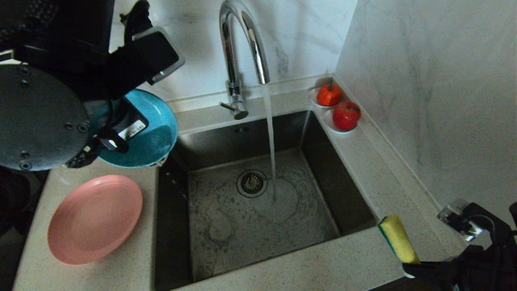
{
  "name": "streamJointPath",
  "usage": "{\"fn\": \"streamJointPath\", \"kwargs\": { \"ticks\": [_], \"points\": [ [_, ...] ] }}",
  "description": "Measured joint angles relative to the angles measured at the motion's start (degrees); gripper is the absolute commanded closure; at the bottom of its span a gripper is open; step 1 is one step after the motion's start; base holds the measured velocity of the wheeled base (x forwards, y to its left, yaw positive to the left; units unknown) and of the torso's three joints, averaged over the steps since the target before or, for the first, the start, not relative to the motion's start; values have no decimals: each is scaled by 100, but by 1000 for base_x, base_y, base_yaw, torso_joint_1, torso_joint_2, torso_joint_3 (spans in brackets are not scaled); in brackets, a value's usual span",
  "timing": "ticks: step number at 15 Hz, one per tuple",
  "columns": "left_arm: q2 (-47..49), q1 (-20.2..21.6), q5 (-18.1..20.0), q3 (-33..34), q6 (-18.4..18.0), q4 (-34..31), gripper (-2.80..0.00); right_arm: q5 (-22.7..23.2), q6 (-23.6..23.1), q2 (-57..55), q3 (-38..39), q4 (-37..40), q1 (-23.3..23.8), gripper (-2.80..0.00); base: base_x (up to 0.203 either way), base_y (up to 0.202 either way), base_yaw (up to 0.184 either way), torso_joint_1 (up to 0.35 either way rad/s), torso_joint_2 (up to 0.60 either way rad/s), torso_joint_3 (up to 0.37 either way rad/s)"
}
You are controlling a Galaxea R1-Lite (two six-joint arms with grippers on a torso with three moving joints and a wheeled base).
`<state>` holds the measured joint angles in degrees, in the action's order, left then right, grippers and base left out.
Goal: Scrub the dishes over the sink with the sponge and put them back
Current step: Wash the bowl
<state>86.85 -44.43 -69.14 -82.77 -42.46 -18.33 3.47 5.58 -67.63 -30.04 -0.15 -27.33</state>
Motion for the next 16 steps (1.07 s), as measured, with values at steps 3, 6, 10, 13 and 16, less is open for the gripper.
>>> {"fn": "streamJointPath", "kwargs": {
  "ticks": [3,6,10,13,16],
  "points": [
    [37,-49,-150,409,-22,-1,0,25,9,29,20,-1,2,0,0,0,0,0,0,0],
    [82,-55,-496,785,-7,21,0,36,10,66,38,2,38,0,0,0,0,0,0,0],
    [98,-58,-876,1313,-29,21,0,75,11,77,39,-1,44,0,0,0,0,0,0,0],
    [105,-52,-1047,1743,-28,36,0,118,11,85,38,-1,46,0,0,0,0,0,0,0],
    [202,-47,-1119,1969,-28,29,0,130,11,94,38,1,77,0,0,0,0,0,0,0]
  ]
}}
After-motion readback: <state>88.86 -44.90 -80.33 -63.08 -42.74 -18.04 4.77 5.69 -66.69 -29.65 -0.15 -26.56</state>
